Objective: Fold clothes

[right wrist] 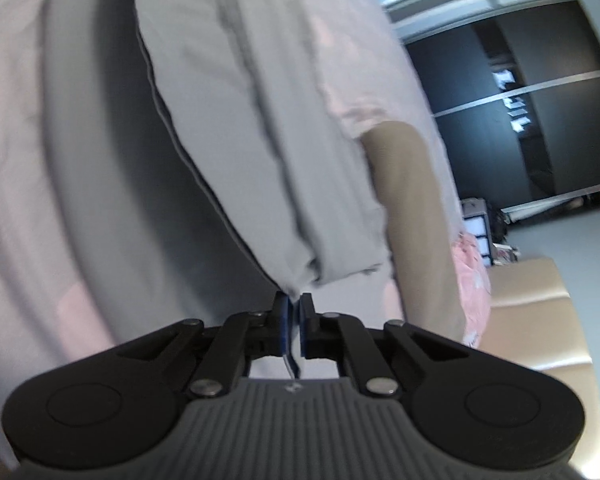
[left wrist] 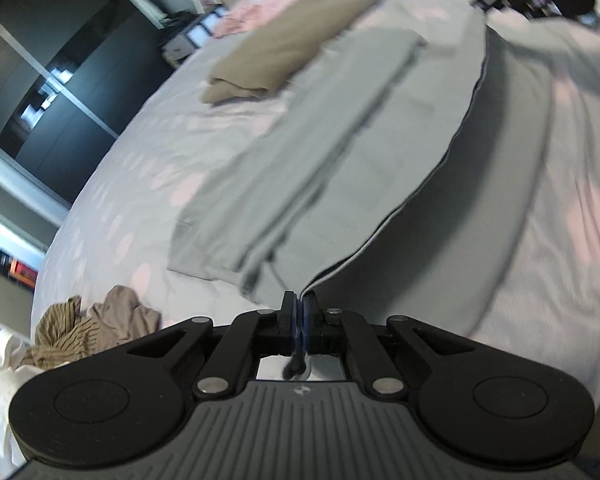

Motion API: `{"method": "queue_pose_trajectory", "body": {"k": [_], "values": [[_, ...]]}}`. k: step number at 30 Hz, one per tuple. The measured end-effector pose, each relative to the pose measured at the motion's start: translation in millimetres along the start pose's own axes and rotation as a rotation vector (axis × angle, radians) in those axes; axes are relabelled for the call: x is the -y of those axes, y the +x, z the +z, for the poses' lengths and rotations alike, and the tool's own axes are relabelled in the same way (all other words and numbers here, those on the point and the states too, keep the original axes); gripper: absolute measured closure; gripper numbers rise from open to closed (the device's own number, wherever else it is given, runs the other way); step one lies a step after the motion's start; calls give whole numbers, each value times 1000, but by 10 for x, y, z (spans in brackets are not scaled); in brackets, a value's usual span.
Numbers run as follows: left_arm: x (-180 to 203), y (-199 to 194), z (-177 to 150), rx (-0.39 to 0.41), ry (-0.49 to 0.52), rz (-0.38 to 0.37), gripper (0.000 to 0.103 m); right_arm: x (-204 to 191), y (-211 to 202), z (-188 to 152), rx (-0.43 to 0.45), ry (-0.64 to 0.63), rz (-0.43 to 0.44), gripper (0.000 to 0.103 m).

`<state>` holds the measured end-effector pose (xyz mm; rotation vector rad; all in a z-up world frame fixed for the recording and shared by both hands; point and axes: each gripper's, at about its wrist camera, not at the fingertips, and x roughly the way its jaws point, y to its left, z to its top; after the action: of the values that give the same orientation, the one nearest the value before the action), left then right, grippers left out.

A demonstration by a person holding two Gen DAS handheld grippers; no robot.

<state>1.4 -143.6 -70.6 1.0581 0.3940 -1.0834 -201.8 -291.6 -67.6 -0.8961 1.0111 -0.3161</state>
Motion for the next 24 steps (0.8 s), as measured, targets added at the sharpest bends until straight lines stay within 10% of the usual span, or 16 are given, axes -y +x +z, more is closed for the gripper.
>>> {"method": "queue_pose_trajectory", "body": {"k": [11,24], "values": [[-587,109,326,19,-44,45,102,609,209,302,39,78,-77,98],[-1247,1044,729,-24,-86,53,102,1261,1175,748,-47,175,37,98]]}}
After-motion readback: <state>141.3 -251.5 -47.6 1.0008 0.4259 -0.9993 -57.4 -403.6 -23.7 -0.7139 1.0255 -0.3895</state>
